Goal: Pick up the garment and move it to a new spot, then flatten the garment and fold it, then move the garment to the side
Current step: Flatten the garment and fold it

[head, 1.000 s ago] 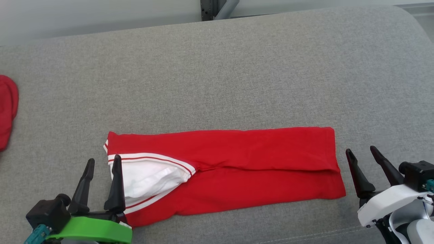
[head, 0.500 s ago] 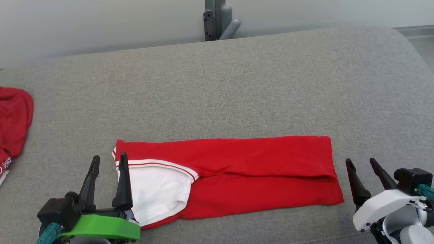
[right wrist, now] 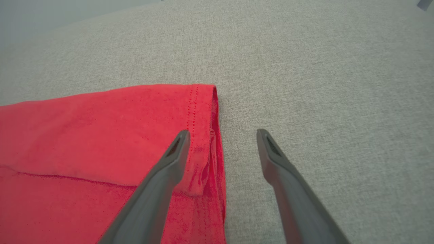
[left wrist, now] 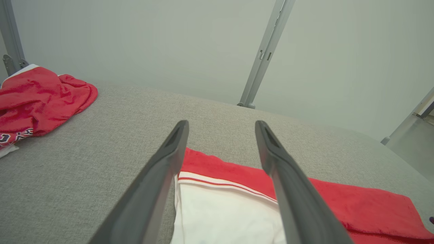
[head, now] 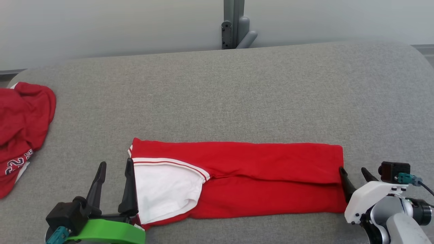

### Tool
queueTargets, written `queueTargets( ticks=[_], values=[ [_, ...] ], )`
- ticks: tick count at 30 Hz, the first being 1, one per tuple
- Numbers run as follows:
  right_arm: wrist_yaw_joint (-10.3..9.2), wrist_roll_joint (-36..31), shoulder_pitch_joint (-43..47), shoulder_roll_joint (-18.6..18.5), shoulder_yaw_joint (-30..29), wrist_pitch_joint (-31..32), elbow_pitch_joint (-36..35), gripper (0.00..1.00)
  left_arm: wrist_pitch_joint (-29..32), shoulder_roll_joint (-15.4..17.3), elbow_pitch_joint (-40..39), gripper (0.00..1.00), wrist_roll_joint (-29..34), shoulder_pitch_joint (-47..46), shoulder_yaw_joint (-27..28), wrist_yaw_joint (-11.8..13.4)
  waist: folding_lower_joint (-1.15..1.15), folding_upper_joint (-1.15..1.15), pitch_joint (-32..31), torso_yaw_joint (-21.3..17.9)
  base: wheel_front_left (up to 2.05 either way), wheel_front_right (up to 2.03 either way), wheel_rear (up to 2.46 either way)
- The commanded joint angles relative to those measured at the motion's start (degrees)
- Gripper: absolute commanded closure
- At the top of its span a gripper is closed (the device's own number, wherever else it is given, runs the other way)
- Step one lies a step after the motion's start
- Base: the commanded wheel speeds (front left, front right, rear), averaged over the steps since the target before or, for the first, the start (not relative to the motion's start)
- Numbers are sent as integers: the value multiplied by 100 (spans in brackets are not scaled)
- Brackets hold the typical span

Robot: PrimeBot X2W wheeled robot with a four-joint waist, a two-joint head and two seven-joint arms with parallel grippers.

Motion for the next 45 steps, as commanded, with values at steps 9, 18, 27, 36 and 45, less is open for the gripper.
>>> queueTargets(
  ticks=[9, 18, 27, 36, 45],
  values=[
    [-4, -63, -545, 135, -8, 120, 1154, 0, -8, 10, 4, 0, 14, 92, 14, 38, 0, 41, -25, 165, 0, 0, 0],
    [-1, 161, -871, 272, 342, 116, 1862, 55, -9, 24, 10, 0, -16, 64, 32, 64, 0, 41, 8, 195, 0, 0, 0],
    [-8, 449, -1143, 29, 484, -124, 1976, 100, -11, 36, 2, 0, -36, 81, 69, 83, 0, 41, 11, 127, 0, 0, 0],
    [-8, 919, -1180, -583, 540, 81, 1595, 100, -14, 26, 3, 0, -38, 73, 129, 79, 0, 41, 64, -58, 0, 0, 0],
    [-8, 1063, -1083, -1161, 261, 317, 1179, 100, -17, -16, -22, 0, 10, -9, 167, 55, 0, 41, 128, -236, 0, 0, 0]
  ],
)
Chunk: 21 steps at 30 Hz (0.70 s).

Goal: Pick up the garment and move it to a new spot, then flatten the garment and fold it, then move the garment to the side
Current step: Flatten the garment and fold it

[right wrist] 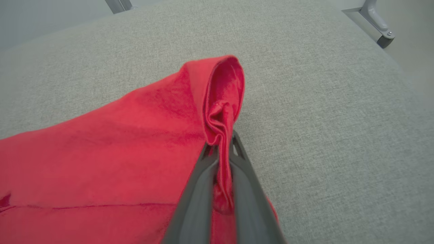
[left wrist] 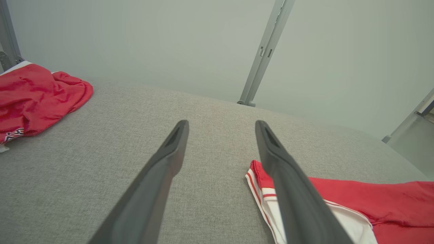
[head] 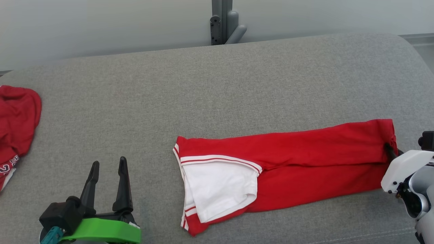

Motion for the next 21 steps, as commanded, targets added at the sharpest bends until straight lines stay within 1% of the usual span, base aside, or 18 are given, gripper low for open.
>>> queueTargets(
  ticks=[1, 6, 11, 15, 18, 21],
  values=[
    [-12, 79, 59, -3, -8, 44, -115, 100, -17, -3, 1, 0, 13, -37, 19, -7, 0, 41, 20, -41, 0, 0, 0],
    [-10, 502, 231, 112, 256, 271, -816, 100, -18, -17, 19, 0, 33, -73, 13, -34, 0, 41, 33, -121, 0, 0, 0],
    [-9, 1003, 572, 150, 580, 646, -1886, 100, -18, -9, 26, 0, 34, -85, 30, -47, 0, 41, 0, -193, 0, 0, 0],
    [-9, 1281, 823, 205, 810, 945, -2731, 100, -19, -7, 11, 0, 43, -69, 24, -46, 0, 41, -22, -224, 0, 0, 0],
    [-8, 1420, 927, 350, 1001, 1119, -3233, 100, -16, -21, 18, 0, 50, -95, -5, -49, 0, 41, -28, -203, 0, 0, 0],
    [-8, 1561, 952, 565, 1281, 1262, -3589, 100, 7, -30, 28, 0, 56, -146, -47, -71, 0, 41, -25, -133, 0, 0, 0]
  ],
)
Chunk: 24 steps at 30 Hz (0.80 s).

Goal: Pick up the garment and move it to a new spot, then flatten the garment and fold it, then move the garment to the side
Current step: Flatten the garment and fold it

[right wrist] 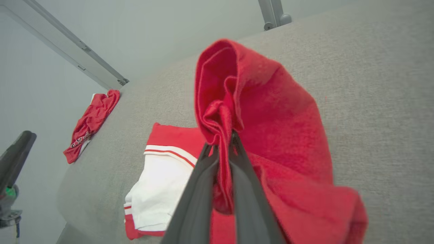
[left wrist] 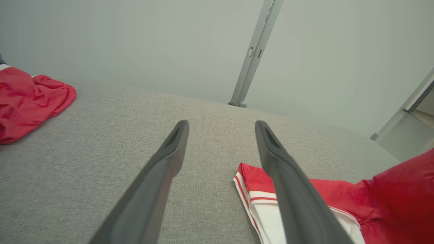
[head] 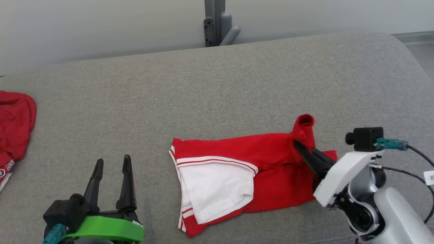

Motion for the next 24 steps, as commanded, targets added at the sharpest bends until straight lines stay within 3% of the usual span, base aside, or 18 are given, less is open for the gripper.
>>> queueTargets(
  ticks=[1, 10, 24],
  values=[
    [-2, 116, 40, 151, 140, 55, -134, 100, 10, -3, 7, 0, 41, -104, -14, -25, 0, 41, 6, 71, 0, 0, 0],
    [0, 373, -245, 902, 1039, 97, 143, 100, 11, -39, 134, 0, 9, -251, -77, -133, 0, 41, 23, 455, 0, 0, 0],
    [0, 649, -998, 1281, 2021, -582, 1723, 100, -11, -142, 298, 0, 32, -338, -152, -234, 0, 41, -3, 795, 0, 0, 0]
  ],
)
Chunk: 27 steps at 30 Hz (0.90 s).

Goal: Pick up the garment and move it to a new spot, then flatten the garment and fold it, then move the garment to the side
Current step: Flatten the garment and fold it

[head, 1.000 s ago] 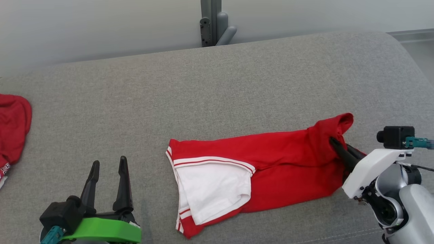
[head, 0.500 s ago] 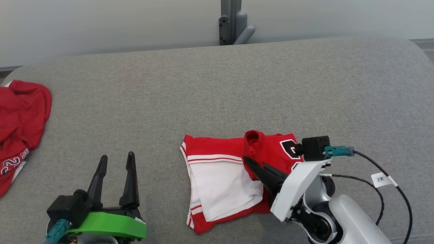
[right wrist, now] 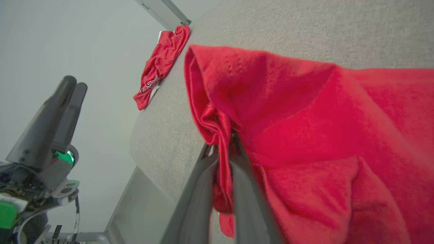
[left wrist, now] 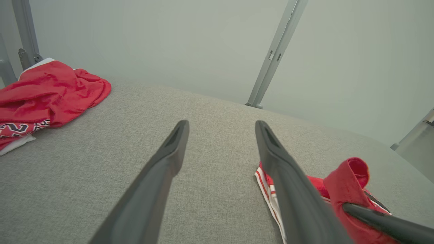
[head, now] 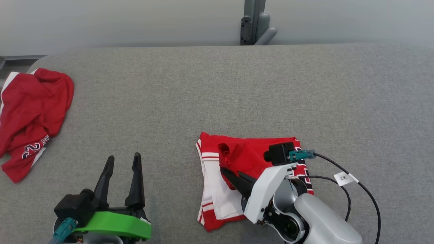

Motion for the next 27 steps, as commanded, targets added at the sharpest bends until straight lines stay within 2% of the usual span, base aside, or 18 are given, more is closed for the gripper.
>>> queueTargets(
  ticks=[1, 5, 6, 7, 8, 9, 18, 27],
  values=[
    [2, 50, -94, 0, 39, -68, 88, 100, -34, -3, 16, 0, 9, -108, 1, -32, 0, 41, -9, 28, 0, 0, 0],
    [2, 303, -333, 12, 258, -366, 550, 100, -33, -19, 75, 0, 11, -102, -4, -55, 0, 41, -29, 66, 0, 0, 0],
    [2, 415, -457, 11, 400, -521, 773, 80, -29, -32, 101, 0, 11, -103, -2, -72, 0, 41, -36, 74, 0, 0, 0],
    [2, 488, -514, 11, 462, -593, 887, 53, -30, -40, 112, 0, 14, -104, -5, -79, 0, 41, -40, 77, 0, 0, 0],
    [2, 551, -560, 13, 545, -660, 967, 7, -31, -43, 122, 0, 17, -104, -8, -85, 0, 41, -46, 77, 0, 0, 0],
    [2, 617, -615, 15, 624, -739, 1034, 0, -32, -45, 130, 0, 18, -101, -9, -94, 0, 41, -50, 75, 0, 0, 0],
    [2, 769, -924, 10, 1077, -1313, 1381, 0, -38, -43, 159, 0, 21, 21, 9, -89, 0, 41, -114, -37, 0, 0, 0],
    [2, 102, -1039, -192, 731, -2144, 1508, 0, -40, -70, 112, 0, 61, 102, -27, -63, 0, 41, -143, -209, 0, 0, 0]
  ],
)
